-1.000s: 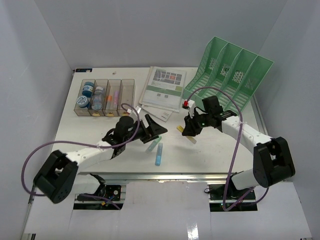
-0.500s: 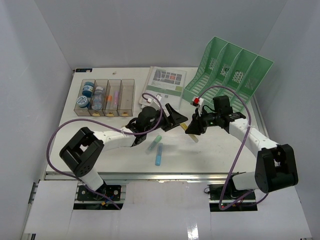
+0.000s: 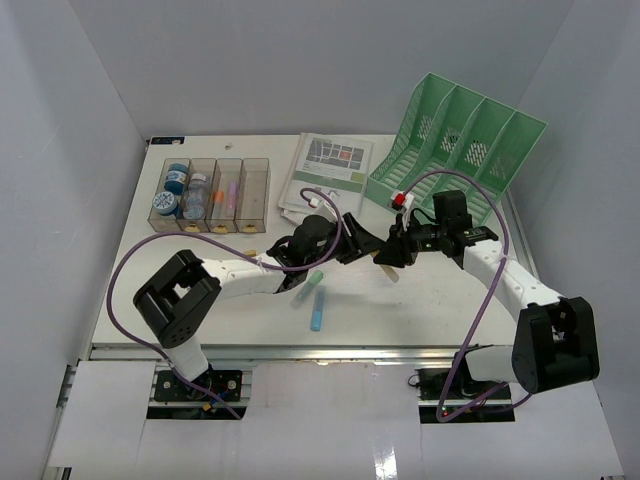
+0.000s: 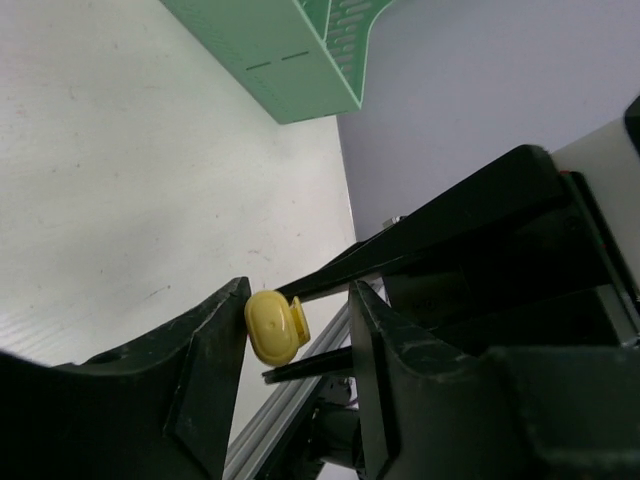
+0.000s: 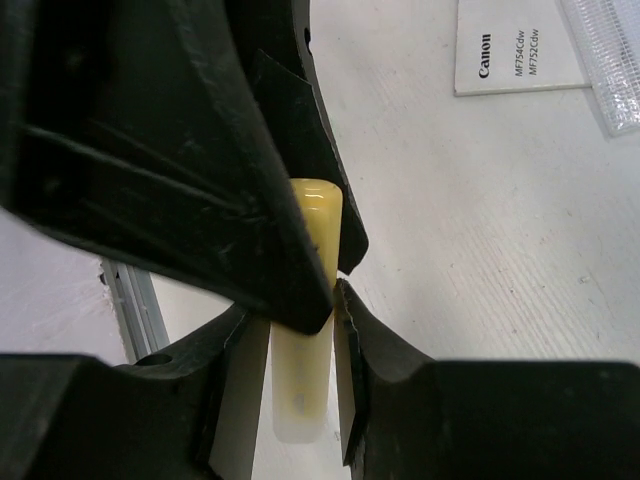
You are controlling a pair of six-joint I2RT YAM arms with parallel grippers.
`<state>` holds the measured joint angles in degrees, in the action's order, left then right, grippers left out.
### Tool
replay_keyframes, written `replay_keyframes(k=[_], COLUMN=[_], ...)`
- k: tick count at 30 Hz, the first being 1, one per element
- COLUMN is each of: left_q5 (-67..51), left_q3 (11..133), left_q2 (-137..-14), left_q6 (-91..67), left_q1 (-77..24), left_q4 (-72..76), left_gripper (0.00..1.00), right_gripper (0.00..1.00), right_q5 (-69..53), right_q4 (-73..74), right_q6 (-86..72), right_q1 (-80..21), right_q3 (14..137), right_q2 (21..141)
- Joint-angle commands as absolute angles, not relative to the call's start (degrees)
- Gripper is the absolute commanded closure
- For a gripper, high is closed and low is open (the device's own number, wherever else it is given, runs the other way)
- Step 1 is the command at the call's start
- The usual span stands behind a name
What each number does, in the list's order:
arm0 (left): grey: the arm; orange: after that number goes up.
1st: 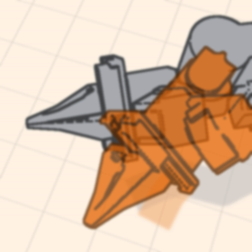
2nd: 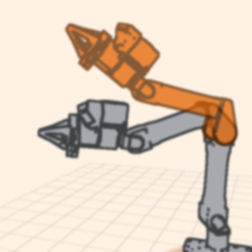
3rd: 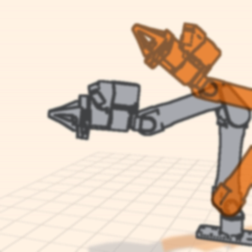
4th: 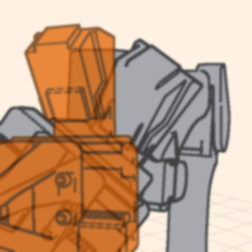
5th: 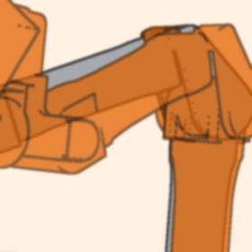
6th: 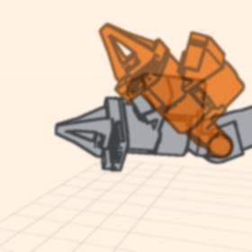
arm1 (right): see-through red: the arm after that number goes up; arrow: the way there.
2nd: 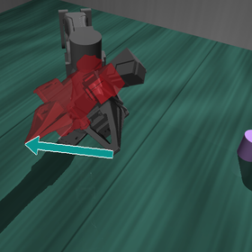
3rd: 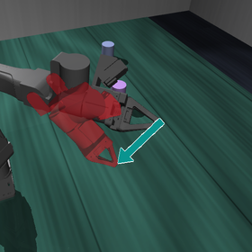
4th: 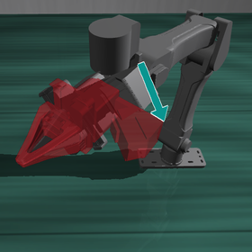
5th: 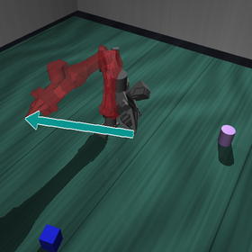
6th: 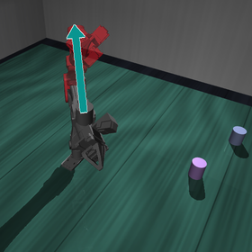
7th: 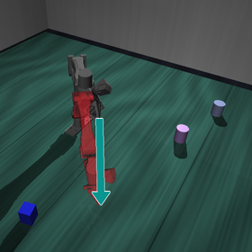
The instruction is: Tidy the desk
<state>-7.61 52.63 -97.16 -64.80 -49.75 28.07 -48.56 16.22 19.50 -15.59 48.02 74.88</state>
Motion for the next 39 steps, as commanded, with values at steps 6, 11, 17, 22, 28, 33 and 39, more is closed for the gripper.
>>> replay_keyframes(k=[6, 11, 17, 22, 28, 33, 39], left_q5=[-6.39, -6.66, -7.17, -13.27, -15.47, -11.00, -4.21], left_q3=[55.28, 55.37, 55.44, 53.22, 60.48, 75.25, 86.85], left_q2=[-96.74, -96.11, -94.74, -91.64, -85.04, -88.20, -95.20], left_q6=[-63.05, -60.92, -57.64, -54.08, -41.32, -26.71, -21.17], left_q1=[-50.98, -50.98, -49.62, -42.35, -27.11, -13.80, -3.11], left_q4=[25.28, 23.79, 21.20, 16.74, -5.82, -26.35, -32.43], left_gripper=[0.63, 0.76, 0.82, 0.84, 0.84, 0.83, 0.82], right_gripper=[0.91, 0.59, 0.16, 0.10, 0.09, 0.09, 0.09], right_q5=[-48.65, -48.41, -48.32, -48.76, -51.64, -51.08, -50.61], right_q4=[13.99, 14.13, 14.58, 16.40, 17.99, 18.62, 18.63], right_q6=[19.15, 19.60, 21.08, 23.34, 26.81, 27.49, 27.86], right_q1=[-14.66, -14.26, -13.72, -11.70, -8.76, -8.26, -8.26], right_q3=[47.54, 47.46, 46.93, 47.37, 46.55, 46.75, 46.57], right_q2=[73.12, 72.90, 71.74, 69.80, 66.10, 65.65, 65.86])
